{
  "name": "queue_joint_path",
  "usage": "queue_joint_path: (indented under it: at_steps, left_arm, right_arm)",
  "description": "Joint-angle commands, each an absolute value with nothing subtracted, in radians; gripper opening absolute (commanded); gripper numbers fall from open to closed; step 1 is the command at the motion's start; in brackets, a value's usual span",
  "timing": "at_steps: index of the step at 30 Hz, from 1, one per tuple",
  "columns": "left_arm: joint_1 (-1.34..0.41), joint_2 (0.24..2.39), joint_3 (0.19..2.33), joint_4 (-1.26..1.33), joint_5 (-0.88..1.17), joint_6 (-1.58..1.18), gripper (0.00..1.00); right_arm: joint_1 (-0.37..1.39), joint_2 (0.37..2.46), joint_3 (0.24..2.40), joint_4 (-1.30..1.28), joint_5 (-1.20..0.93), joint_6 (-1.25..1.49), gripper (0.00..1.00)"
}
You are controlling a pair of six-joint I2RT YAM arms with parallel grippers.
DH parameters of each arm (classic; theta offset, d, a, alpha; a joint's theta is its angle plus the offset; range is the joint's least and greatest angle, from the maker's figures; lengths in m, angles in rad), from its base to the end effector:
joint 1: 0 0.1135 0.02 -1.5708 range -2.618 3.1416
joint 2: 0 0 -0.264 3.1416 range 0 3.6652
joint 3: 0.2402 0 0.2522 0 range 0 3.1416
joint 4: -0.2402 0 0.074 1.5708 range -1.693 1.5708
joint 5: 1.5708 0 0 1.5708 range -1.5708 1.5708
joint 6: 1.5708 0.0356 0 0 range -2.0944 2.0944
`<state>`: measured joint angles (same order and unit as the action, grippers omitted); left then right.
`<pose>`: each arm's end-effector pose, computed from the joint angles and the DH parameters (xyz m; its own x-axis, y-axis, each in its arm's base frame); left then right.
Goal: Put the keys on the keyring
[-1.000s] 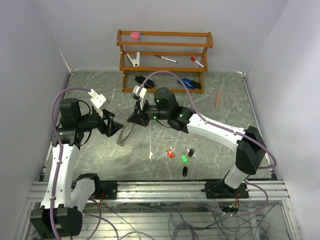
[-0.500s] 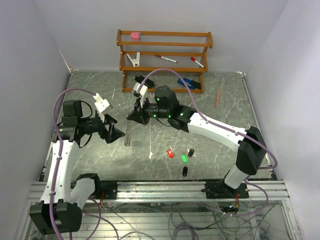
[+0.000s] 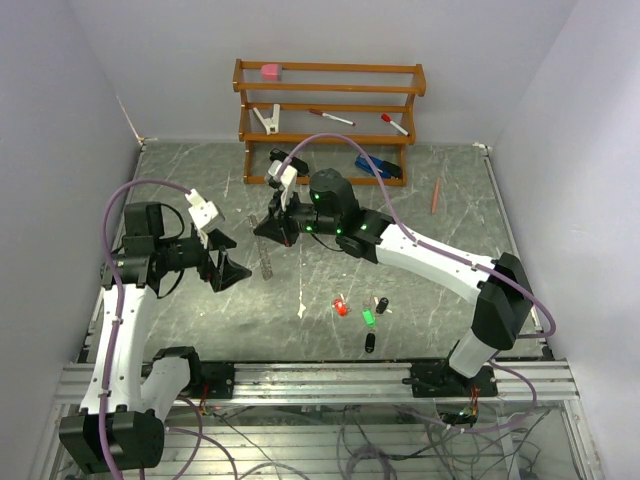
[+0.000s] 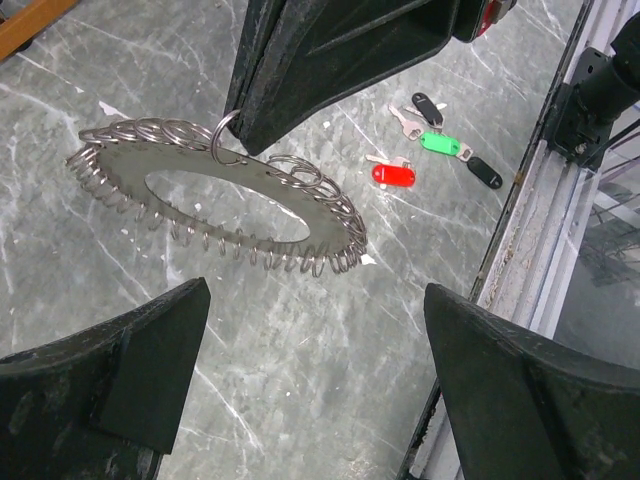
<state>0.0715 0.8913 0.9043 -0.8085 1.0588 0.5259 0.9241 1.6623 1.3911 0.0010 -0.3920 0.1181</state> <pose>0.1641 -0.0194 0.3167 -0.3282 0.2231 -0.9179 0.8537 0.4859 -0.1871 0.2297 0.3268 0.3400 -0.2728 -0.1805 -0.9450 -0.9338 0.2863 0.2148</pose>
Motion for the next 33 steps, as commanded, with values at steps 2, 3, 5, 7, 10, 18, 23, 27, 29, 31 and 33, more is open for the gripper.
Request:
queue_joint_path:
  at_steps: [2, 3, 5, 7, 10, 18, 23, 27, 29, 31, 33]
  left_arm:
    - [0.08, 0.896, 0.933, -0.746, 1.039, 0.48, 1.0]
    - [0.079, 0.896, 0.929, -0.709, 1.0, 0.443, 1.0]
    - [0.081, 0.893, 0.924, -0.66, 0.925, 0.394, 0.99]
    - [0.08, 0.891, 0.924, -0.622, 0.903, 0.366, 1.0]
    - [0.081, 0.884, 0.922, -0.582, 0.931, 0.345, 0.99]
    - [0.08, 0.873, 0.937, -0.571, 1.009, 0.367, 0.94]
    - [0.08, 0.878, 0.948, -0.652, 1.126, 0.463, 0.89]
    - [0.08, 0.885, 0.954, -0.699, 1.142, 0.525, 0.85]
    - [0.081, 0.891, 0.967, -0.724, 1.147, 0.56, 0.83]
    - [0.08, 0.896, 0.985, -0.764, 1.157, 0.601, 0.81]
    - [0.08, 0.905, 1.009, -0.824, 1.17, 0.669, 0.77]
  right_arm:
    - [0.929, 1.645, 1.441, 0.027, -0.38, 0.133, 0.0]
    - [0.928, 1.645, 1.444, 0.023, -0.385, 0.131, 0.0]
    - [0.928, 1.642, 1.449, 0.016, -0.398, 0.128, 0.0]
    - [0.927, 1.64, 1.454, 0.009, -0.417, 0.131, 0.0]
    - [0.927, 1.637, 1.461, 0.004, -0.463, 0.134, 0.0]
    - [0.926, 1.644, 1.46, 0.014, -0.547, 0.171, 0.0]
    - [0.927, 1.659, 1.488, -0.024, -0.565, 0.166, 0.0]
    - [0.927, 1.656, 1.493, -0.028, -0.583, 0.165, 0.0]
    - [0.927, 1.658, 1.497, -0.041, -0.604, 0.157, 0.0]
    - [0.926, 1.657, 1.502, -0.062, -0.617, 0.145, 0.0]
    - [0.928, 1.657, 1.506, -0.088, -0.618, 0.126, 0.0]
